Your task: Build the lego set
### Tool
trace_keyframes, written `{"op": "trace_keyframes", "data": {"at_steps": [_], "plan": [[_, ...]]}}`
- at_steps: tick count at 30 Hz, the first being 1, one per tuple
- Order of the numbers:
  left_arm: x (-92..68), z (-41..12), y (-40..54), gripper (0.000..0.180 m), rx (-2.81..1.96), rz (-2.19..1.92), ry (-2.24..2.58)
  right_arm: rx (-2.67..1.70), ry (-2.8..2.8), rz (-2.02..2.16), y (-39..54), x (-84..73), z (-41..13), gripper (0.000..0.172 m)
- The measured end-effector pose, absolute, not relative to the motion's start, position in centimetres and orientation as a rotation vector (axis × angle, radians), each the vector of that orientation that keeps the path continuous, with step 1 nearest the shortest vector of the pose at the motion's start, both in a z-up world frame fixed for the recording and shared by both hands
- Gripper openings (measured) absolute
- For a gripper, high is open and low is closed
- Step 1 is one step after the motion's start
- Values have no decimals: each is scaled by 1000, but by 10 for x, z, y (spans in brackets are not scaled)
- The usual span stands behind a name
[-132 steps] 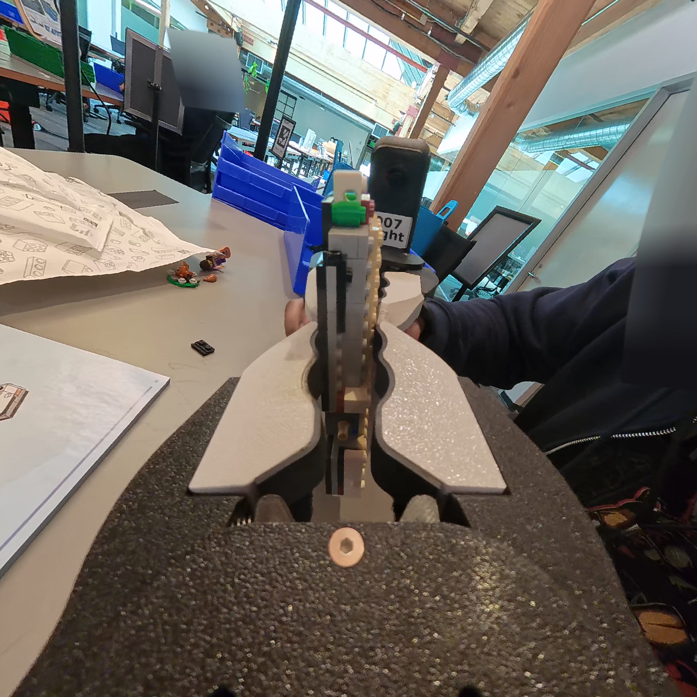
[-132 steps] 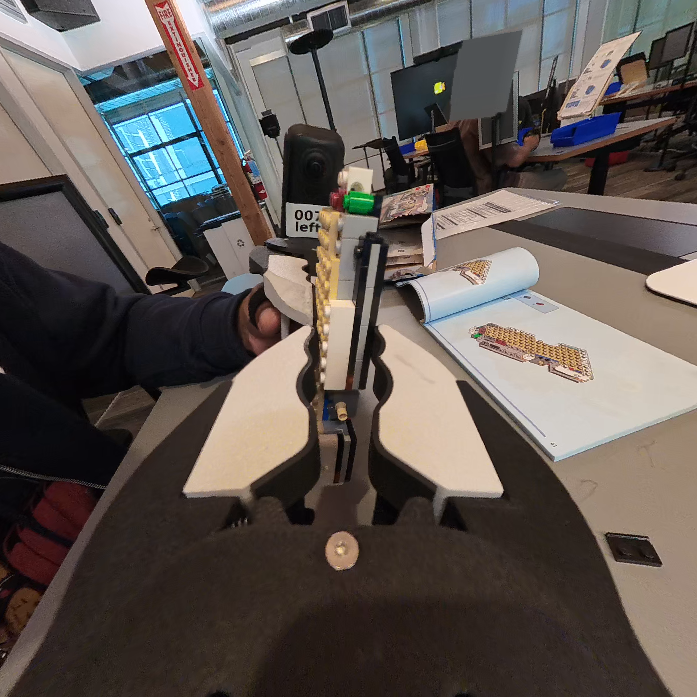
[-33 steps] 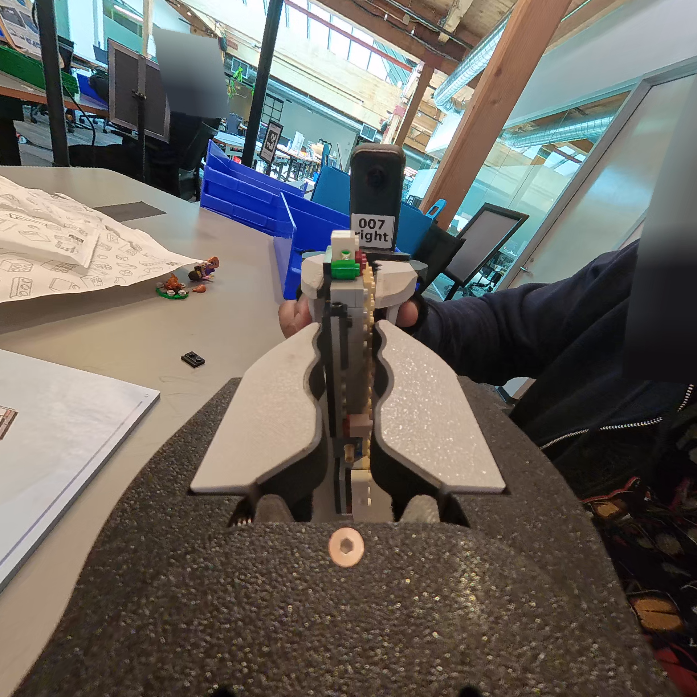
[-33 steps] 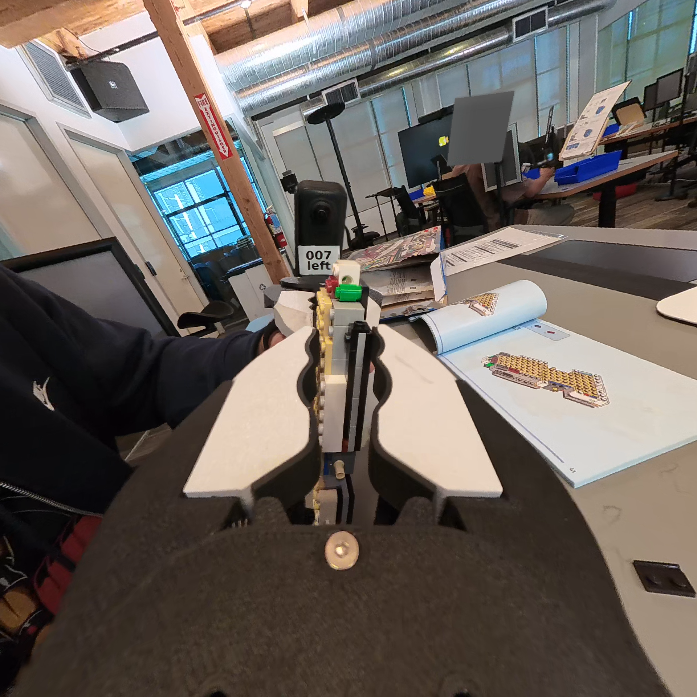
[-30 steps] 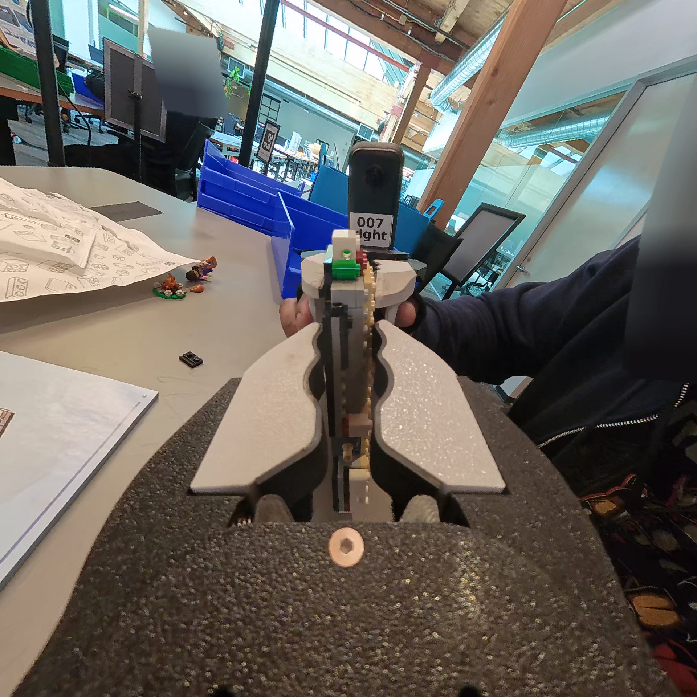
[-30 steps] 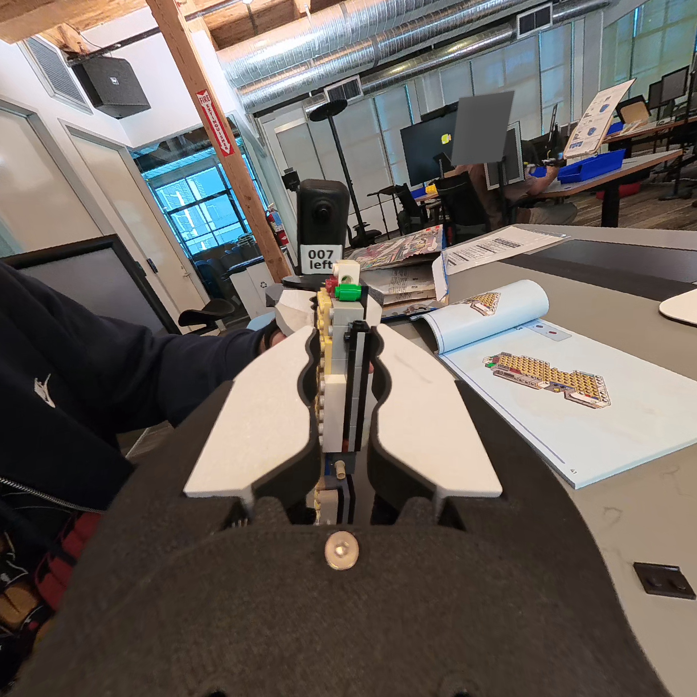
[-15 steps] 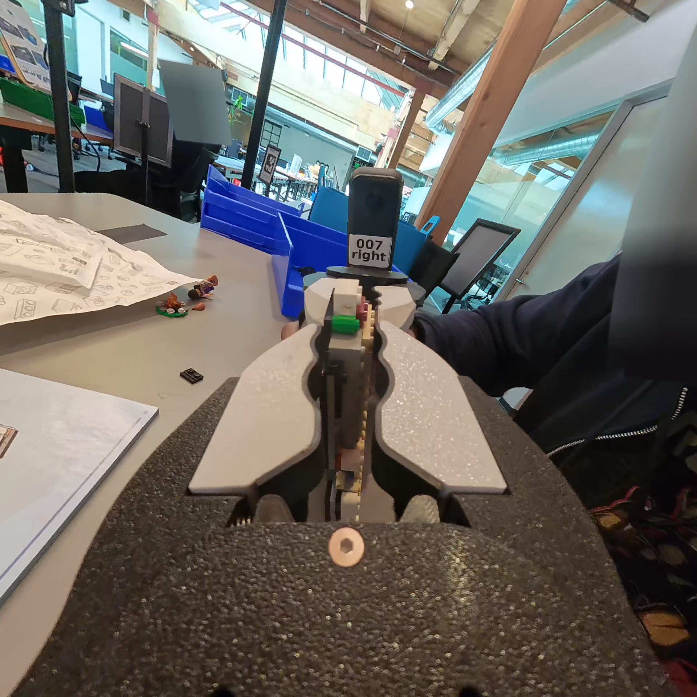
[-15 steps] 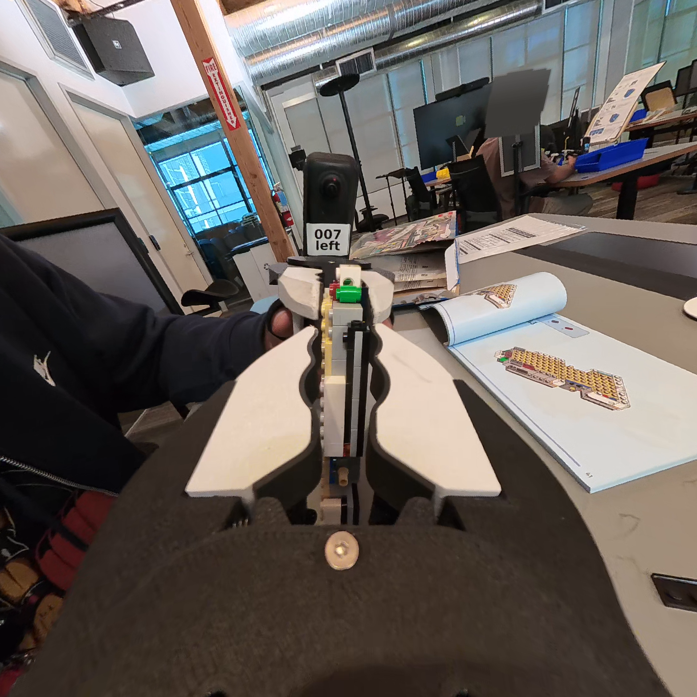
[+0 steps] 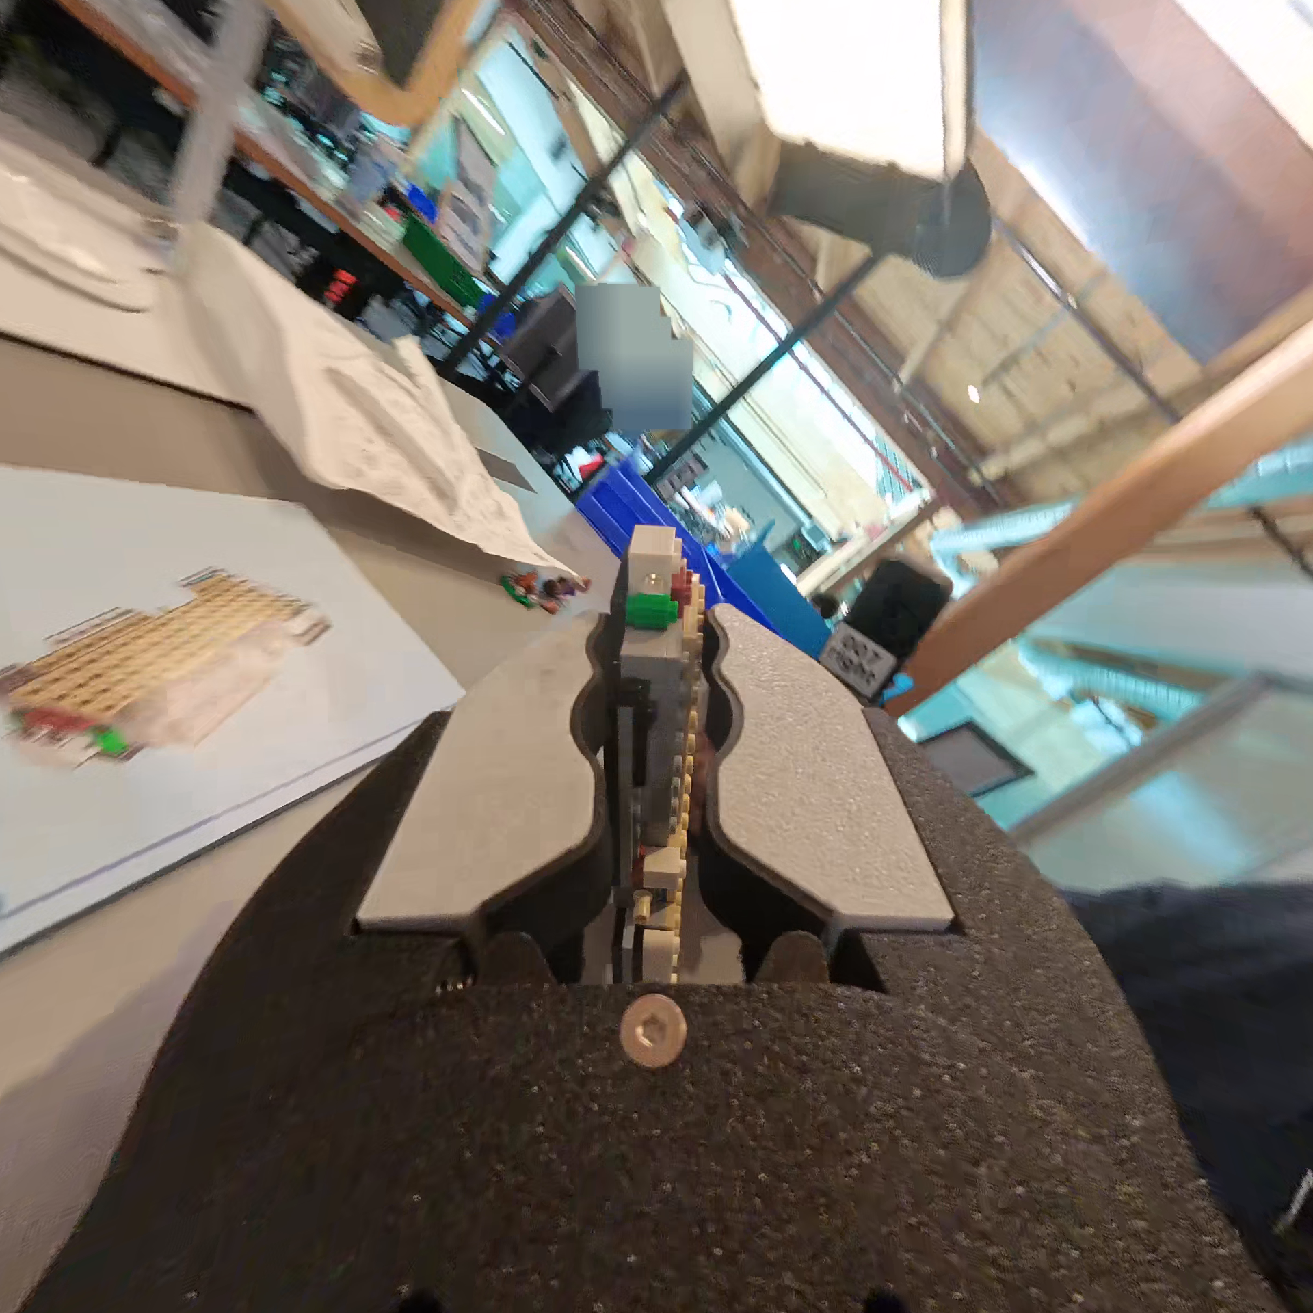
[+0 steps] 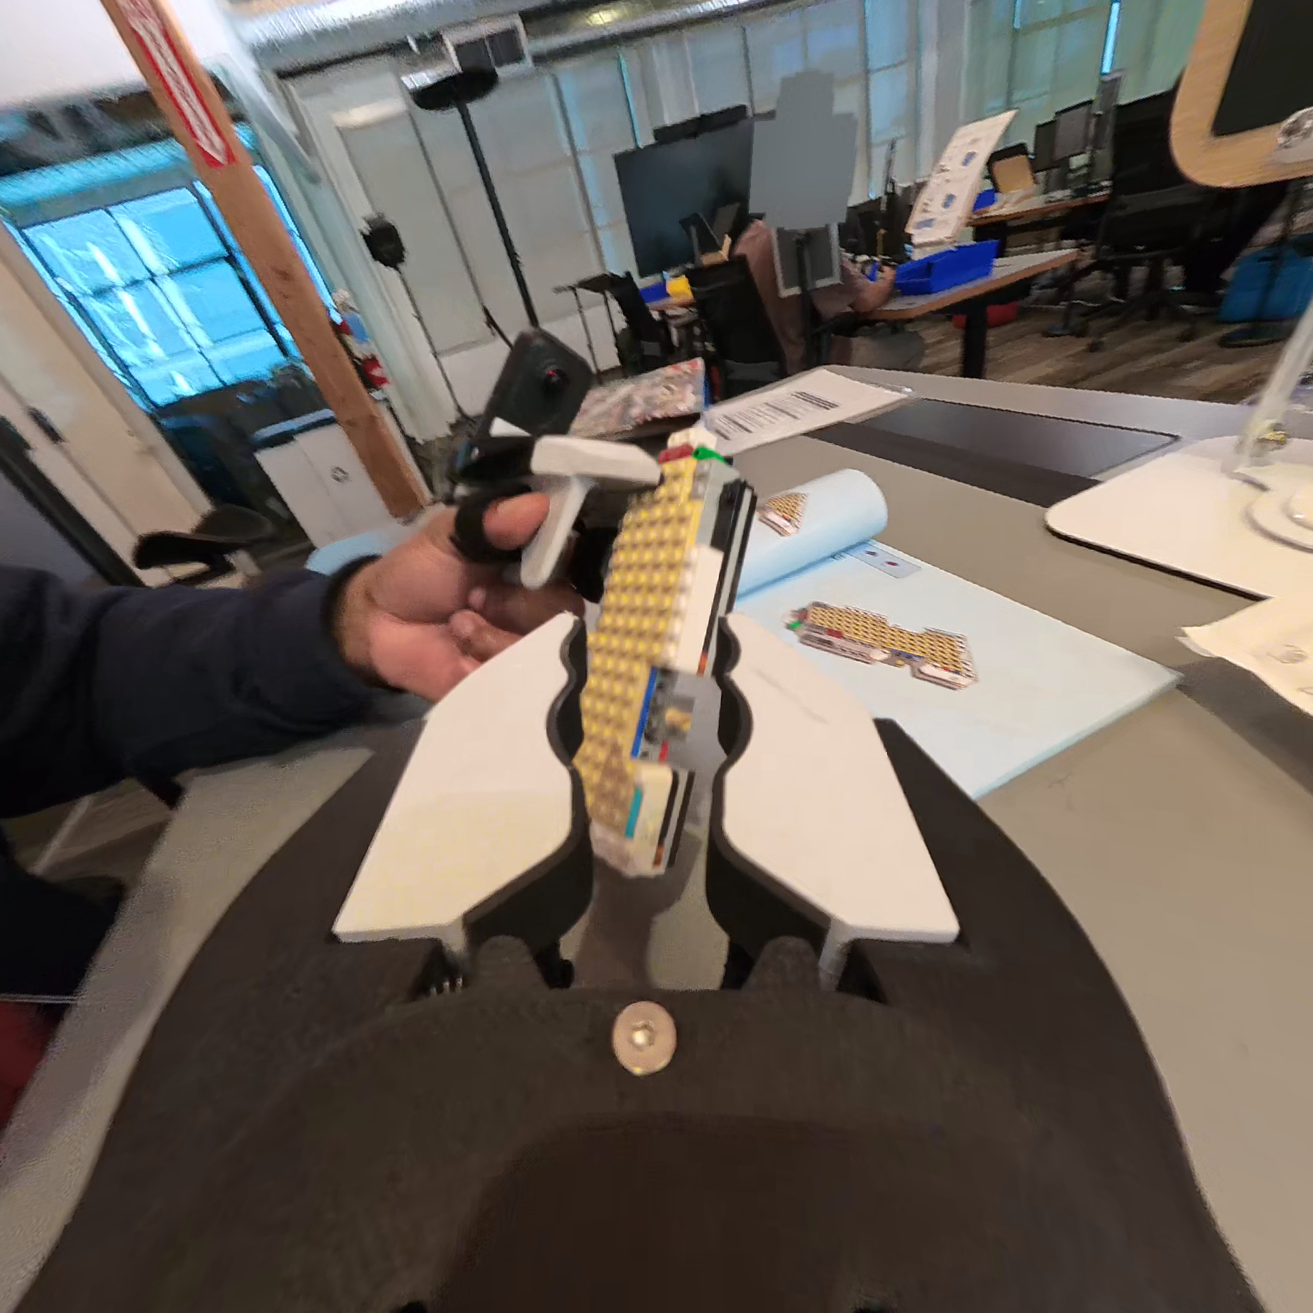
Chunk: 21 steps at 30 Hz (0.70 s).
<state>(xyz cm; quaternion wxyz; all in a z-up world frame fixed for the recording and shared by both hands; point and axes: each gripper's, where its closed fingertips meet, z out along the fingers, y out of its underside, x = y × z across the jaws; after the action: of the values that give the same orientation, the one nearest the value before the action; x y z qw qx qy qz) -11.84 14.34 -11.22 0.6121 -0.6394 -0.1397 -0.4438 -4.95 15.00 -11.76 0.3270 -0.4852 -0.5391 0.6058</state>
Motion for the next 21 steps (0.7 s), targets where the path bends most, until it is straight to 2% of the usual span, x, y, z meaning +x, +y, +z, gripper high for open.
{"op": "trace_keyframes", "data": {"at_steps": [7, 21], "plan": [[-150, -118, 141, 24, -1403, -983, -552, -1180, -1546, 1227, 143, -55, -136, 35], [-134, -109, 142, 24, -1432, -1016, -431, -1159, -1559, 1174, 141, -58, -141, 36]]}}
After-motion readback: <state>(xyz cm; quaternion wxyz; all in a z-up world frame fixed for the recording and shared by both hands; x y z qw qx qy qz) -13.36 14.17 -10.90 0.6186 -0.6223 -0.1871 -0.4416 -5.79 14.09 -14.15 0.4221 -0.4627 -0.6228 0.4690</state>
